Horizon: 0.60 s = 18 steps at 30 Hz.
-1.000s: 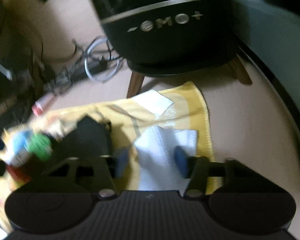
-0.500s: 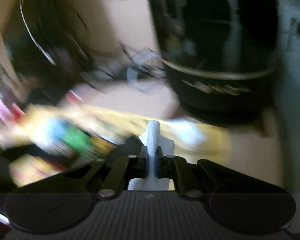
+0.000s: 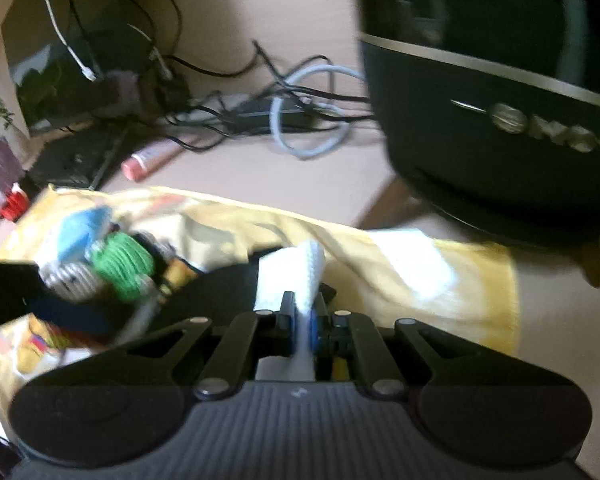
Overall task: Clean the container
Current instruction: 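Wipe the round black mesh pad with the tissue in the right tool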
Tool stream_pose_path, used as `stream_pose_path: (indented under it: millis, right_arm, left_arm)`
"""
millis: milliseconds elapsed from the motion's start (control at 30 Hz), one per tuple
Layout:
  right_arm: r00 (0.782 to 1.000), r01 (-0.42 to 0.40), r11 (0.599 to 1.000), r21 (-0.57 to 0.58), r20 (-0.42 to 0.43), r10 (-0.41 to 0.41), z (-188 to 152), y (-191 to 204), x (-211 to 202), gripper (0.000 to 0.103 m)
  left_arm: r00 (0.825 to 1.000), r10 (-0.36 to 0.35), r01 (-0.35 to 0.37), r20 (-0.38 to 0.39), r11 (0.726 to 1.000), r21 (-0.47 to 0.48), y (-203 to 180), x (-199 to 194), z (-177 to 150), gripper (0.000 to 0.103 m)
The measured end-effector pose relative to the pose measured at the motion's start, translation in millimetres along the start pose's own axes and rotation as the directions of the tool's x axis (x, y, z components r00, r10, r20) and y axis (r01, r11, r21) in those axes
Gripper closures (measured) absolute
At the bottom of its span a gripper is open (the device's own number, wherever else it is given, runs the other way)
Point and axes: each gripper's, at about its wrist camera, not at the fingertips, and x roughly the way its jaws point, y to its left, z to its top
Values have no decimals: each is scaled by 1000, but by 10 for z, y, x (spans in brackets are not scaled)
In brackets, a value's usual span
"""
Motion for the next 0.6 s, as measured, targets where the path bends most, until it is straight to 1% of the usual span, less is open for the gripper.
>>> stream_pose_path:
  millis: [33,67,100,133,200,233,267,300,367,433,500,600]
  right_arm:
    - [1000,-4,1000,16,-7,4,-36,-29,-39,95]
    - [1000,-28,999,41,-14,28,-55,-41,-78,95]
    - [995,-95,993,75,-18,97,-49,-38,-117,95]
    - [986,-164,980,109,-20,167,-44,-33,-154,95]
    - [948,-307,938,161,-31,316,-60,28,-190,95]
    - [932,-347,924,161,-51,359,-77,90,-180,95]
    - [928,-353,925,139,-73,365,-108,142,-169,94]
    - [935,-334,937,105,-89,343,-145,190,-168,94]
    - [962,-250,966,61,-99,255,-232,180,-205,94]
    - [975,-204,974,96,-71,211,-277,54,-264,94]
    - [989,-139,982,124,-36,145,-279,-87,-343,94]
    - [998,-61,982,178,14,59,-269,-292,-413,94]
  left_arm:
    - [1000,-11,11,-2,999,31,-28,-5,-13,0]
    - [1000,-21,22,-5,998,64,-59,-11,-27,0]
    - [999,-32,33,-16,996,86,-90,9,-30,0]
    - [999,-42,45,-28,993,106,-122,34,-31,0]
    - [997,-51,58,-54,989,139,-189,95,-26,0]
    - [997,-42,51,-65,988,149,-215,133,-18,0]
    - [997,-23,34,-74,988,150,-222,158,-11,0]
    - [997,-4,16,-82,988,151,-226,180,-4,0]
    - [997,4,7,-83,991,133,-194,164,-6,0]
    - [997,11,-3,-80,995,103,-136,146,2,0]
    - [997,15,-9,-80,998,65,-67,144,27,0]
    - [997,-7,8,-83,1000,4,10,170,80,0]
